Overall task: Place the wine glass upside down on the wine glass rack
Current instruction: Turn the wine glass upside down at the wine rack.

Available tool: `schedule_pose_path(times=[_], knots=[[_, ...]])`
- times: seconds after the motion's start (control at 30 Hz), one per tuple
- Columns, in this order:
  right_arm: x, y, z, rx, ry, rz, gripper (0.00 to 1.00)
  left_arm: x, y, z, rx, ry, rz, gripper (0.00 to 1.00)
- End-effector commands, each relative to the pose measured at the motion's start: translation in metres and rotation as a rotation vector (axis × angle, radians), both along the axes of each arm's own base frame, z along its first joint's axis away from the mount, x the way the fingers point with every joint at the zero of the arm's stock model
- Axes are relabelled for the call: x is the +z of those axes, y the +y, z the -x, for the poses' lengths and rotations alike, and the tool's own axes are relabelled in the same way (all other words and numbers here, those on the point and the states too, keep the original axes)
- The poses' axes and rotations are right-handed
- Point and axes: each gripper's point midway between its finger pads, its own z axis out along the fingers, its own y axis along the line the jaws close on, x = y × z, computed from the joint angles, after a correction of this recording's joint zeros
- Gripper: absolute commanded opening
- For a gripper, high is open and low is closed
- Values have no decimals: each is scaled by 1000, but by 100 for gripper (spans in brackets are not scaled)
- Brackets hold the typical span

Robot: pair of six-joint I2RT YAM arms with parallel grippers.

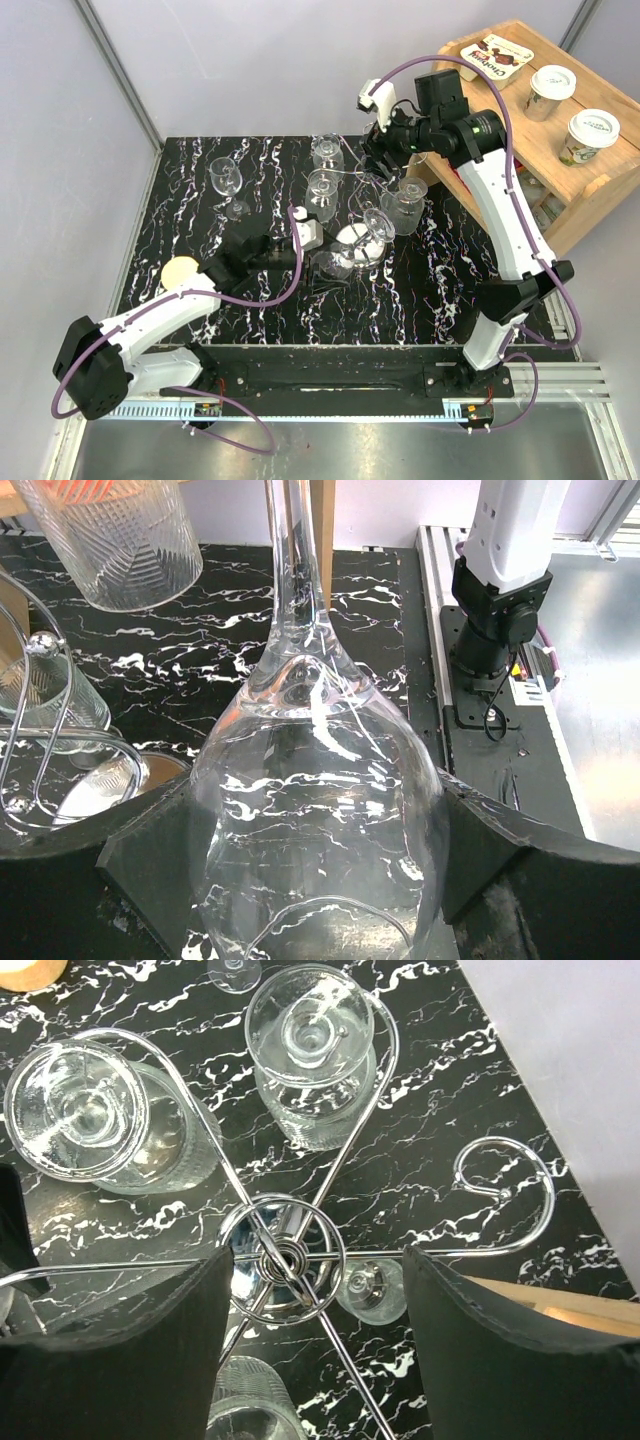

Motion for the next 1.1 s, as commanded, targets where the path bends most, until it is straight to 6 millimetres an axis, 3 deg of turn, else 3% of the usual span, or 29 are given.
schedule_pose_path(times=[0.0, 0.17, 0.43, 0.73, 0.93, 1.07], knots=[[7, 2, 5, 45, -8, -6, 68, 32, 3, -1, 2, -114, 78, 0], [5, 1, 6, 50, 2, 5, 47, 33, 4, -1, 6, -118, 76, 1], [4, 2, 6, 42, 14, -2, 27, 29, 5, -1, 6, -114, 66, 1], [12, 1, 6, -14, 14, -47, 0, 25, 10, -15, 87, -125, 52, 0], [19, -3, 11, -86, 14, -93, 0, 25, 14, -24, 143, -130, 58, 0], [12, -1, 15, -135, 3, -106, 0, 22, 16, -28, 165, -128, 61, 0]])
